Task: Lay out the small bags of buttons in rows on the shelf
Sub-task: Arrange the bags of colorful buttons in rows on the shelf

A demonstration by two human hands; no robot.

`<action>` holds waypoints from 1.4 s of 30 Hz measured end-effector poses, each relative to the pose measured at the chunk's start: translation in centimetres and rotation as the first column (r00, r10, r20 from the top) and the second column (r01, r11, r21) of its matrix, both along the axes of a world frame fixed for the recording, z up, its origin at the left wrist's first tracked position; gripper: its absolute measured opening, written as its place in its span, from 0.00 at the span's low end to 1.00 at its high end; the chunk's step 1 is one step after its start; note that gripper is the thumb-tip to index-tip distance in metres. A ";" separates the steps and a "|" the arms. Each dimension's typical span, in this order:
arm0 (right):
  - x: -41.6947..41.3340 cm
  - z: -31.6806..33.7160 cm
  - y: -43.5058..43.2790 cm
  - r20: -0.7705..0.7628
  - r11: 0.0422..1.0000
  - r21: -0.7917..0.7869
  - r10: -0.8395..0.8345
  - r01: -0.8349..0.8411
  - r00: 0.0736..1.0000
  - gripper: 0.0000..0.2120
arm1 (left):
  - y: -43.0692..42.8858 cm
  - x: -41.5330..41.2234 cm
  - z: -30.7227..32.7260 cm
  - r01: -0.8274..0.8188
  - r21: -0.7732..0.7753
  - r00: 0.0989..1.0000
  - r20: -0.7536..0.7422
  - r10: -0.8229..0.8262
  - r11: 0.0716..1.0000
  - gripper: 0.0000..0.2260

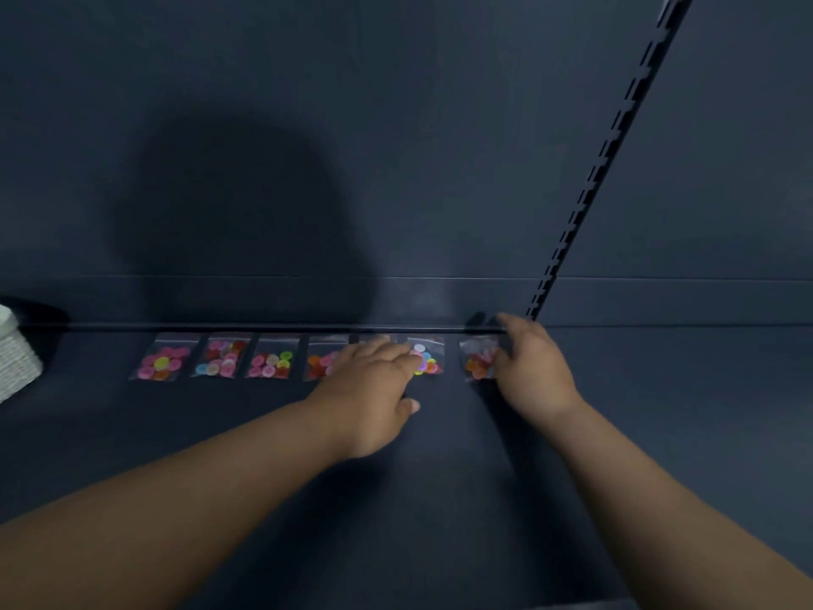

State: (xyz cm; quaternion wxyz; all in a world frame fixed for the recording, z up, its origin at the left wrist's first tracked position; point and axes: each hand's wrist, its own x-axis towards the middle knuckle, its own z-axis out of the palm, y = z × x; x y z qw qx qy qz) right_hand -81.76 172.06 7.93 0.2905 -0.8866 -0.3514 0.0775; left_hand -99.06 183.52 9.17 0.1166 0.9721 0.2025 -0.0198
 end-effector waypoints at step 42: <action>-8.1 -0.1 3.8 0.246 0.858 -0.334 0.480 -0.391 0.842 0.27 | 4.5 -5.3 0.3 -0.151 0.100 0.986 -0.061 0.158 0.983 0.31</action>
